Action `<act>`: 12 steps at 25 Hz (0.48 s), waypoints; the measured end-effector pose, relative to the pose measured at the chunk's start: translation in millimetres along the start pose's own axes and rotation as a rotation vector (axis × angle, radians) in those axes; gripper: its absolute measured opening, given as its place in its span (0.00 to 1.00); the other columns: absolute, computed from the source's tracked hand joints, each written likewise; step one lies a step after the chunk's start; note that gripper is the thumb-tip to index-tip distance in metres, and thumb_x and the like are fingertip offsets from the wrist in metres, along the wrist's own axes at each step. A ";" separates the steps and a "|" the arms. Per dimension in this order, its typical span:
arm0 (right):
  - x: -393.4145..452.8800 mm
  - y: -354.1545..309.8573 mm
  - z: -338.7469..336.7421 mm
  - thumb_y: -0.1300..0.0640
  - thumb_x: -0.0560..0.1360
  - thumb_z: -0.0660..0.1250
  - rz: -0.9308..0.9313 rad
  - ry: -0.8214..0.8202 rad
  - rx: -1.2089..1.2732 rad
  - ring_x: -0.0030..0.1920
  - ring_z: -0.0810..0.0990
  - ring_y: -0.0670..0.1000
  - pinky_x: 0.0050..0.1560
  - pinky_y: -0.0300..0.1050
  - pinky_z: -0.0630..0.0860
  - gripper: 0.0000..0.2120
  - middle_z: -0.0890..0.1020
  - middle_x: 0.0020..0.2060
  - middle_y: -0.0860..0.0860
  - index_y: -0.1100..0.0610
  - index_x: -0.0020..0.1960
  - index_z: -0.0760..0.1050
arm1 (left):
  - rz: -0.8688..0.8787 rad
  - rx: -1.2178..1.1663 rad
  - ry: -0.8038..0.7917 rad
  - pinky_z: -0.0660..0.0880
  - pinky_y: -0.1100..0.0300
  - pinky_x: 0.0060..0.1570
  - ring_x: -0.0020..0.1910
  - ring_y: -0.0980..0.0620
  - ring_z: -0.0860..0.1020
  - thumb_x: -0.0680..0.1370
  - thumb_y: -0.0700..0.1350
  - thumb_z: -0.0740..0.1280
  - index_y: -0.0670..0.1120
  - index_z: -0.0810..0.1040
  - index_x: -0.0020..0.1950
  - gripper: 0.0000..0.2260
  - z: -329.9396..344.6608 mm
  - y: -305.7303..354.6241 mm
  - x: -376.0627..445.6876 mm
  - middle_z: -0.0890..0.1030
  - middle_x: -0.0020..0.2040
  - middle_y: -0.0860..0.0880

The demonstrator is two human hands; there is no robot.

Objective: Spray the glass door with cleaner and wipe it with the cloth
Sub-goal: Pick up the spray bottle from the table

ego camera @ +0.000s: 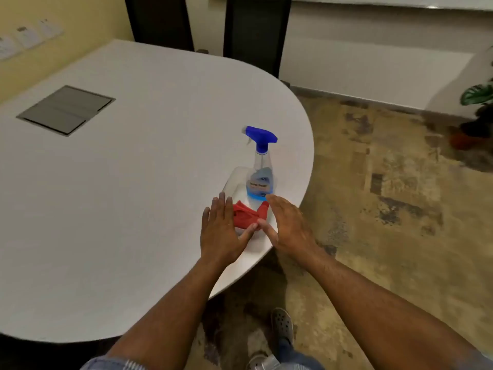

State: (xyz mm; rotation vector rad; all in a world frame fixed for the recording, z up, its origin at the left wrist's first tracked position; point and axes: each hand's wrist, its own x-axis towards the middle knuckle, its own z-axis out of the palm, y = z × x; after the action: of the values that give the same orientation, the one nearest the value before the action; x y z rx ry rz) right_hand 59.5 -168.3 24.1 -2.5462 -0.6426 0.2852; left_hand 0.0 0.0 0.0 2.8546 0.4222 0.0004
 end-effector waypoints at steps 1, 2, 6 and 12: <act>16.5 3.9 -1.5 0.36 0.78 0.58 0.001 0.040 0.061 0.77 0.59 0.52 0.75 0.50 0.56 0.35 0.60 0.78 0.50 0.50 0.79 0.53 | -0.041 0.009 -0.027 0.44 0.46 0.78 0.80 0.49 0.40 0.68 0.80 0.39 0.49 0.41 0.81 0.50 5.1 1.2 9.7 0.39 0.81 0.49; 31.0 8.3 -4.3 0.38 0.77 0.61 0.010 0.072 0.133 0.75 0.62 0.53 0.74 0.50 0.60 0.35 0.63 0.77 0.51 0.50 0.78 0.55 | -0.061 0.000 -0.036 0.44 0.46 0.78 0.80 0.49 0.39 0.67 0.81 0.41 0.49 0.39 0.81 0.51 11.5 2.8 17.0 0.37 0.81 0.49; 90.5 22.7 -17.2 0.43 0.74 0.71 0.092 0.117 0.434 0.73 0.66 0.51 0.69 0.44 0.64 0.40 0.64 0.76 0.51 0.51 0.78 0.55 | -0.101 0.006 -0.083 0.41 0.47 0.78 0.79 0.48 0.35 0.67 0.81 0.48 0.51 0.34 0.80 0.53 35.6 6.8 41.8 0.33 0.80 0.49; 168.0 32.6 -33.5 0.47 0.70 0.75 0.038 0.024 0.624 0.72 0.67 0.51 0.68 0.46 0.65 0.41 0.67 0.74 0.51 0.53 0.76 0.58 | -0.192 -0.027 -0.105 0.34 0.49 0.76 0.79 0.47 0.34 0.64 0.83 0.47 0.52 0.36 0.80 0.55 55.2 5.9 54.0 0.33 0.80 0.49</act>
State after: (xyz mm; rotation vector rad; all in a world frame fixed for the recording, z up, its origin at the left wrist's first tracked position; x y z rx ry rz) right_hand 228.3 -124.4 22.8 -1.9597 -0.4120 0.3963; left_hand 55.4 -3.9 -53.9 2.7606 0.6655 -0.1762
